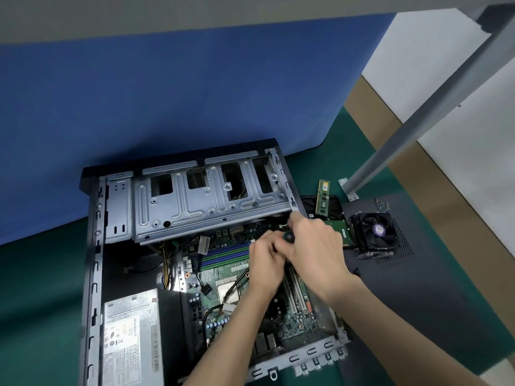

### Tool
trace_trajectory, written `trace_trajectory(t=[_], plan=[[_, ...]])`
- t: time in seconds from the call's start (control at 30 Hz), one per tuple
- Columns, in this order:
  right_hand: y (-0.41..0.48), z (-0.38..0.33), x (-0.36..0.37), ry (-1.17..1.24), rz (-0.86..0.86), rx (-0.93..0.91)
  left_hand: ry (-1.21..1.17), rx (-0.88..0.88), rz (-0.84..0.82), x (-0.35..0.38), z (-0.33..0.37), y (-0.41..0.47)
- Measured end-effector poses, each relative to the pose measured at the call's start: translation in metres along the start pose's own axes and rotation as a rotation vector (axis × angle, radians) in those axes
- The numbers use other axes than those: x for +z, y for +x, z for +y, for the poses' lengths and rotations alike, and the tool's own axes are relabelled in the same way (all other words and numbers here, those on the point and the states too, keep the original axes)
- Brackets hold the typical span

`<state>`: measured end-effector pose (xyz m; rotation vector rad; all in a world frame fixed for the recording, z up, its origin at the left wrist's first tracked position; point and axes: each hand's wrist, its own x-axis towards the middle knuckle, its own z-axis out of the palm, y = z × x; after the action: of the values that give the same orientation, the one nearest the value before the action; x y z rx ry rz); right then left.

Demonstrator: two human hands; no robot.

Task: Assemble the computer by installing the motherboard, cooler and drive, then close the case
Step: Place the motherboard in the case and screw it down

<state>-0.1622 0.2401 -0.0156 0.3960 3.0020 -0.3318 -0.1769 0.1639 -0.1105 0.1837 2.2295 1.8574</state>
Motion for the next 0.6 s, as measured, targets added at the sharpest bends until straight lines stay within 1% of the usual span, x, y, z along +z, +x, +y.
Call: trace_trajectory(t=[0.07,0.1,0.17,0.27,0.33,0.4,0.5,0.6], plan=[[-0.0026,0.001,0.0007,0.013,-0.026,-0.076,0.016,-0.028,-0.029,-0.0018,-0.0023,0.002],[-0.0037,0.0019,0.0012,0.033,-0.038,-0.082,0.005,-0.048,-0.049,-0.0024,-0.0034,0.0023],[-0.0023,0.0028,0.001,0.05,-0.037,-0.031,-0.033,-0.088,-0.064,-0.0016,-0.0037,0.0006],[-0.0007,0.003,-0.0016,0.013,-0.01,0.029,-0.06,-0.09,-0.028,0.0018,-0.003,-0.0017],[-0.0028,0.0043,-0.0012,0.007,-0.008,-0.002,-0.05,-0.076,-0.033,0.0023,-0.0033,-0.0012],[-0.0069,0.0067,0.0012,0.007,-0.042,-0.054,-0.022,-0.073,-0.059,0.0021,-0.0045,-0.0006],[-0.0055,0.0082,0.0014,0.039,-0.031,-0.004,-0.024,-0.092,-0.081,0.0053,-0.0026,-0.0057],[-0.0036,0.0056,-0.0027,0.004,-0.004,0.026,-0.054,-0.113,-0.036,0.0059,-0.0009,-0.0049]])
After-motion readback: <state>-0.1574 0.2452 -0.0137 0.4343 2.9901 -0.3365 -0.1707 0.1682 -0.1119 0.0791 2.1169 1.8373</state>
